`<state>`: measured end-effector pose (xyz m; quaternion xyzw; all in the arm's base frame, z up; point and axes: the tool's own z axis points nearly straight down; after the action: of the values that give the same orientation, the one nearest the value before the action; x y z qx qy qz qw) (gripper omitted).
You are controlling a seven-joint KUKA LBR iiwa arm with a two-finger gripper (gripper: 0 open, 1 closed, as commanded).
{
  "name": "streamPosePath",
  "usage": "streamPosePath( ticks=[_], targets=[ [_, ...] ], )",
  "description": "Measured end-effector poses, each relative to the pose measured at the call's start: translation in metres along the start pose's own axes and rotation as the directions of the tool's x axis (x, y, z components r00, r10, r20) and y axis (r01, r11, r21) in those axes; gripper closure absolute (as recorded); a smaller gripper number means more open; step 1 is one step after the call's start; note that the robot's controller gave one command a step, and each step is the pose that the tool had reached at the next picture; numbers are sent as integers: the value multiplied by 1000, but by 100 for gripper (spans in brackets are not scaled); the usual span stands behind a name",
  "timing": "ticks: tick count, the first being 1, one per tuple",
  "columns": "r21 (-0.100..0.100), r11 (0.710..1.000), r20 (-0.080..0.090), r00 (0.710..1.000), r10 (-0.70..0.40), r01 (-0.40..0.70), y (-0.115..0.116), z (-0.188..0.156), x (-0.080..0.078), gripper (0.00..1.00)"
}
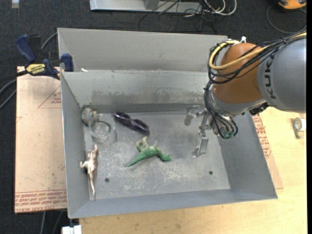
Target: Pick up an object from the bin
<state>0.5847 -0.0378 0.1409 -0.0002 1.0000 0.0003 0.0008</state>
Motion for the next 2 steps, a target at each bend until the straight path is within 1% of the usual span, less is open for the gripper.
streamPosePath(
  ticks=[1,2],
  targets=[
    [-3,998,-7,998,-68,68,74,72,17,0],
    [-1,999,6,999,40,-40,69,-1,26,0]
  ],
)
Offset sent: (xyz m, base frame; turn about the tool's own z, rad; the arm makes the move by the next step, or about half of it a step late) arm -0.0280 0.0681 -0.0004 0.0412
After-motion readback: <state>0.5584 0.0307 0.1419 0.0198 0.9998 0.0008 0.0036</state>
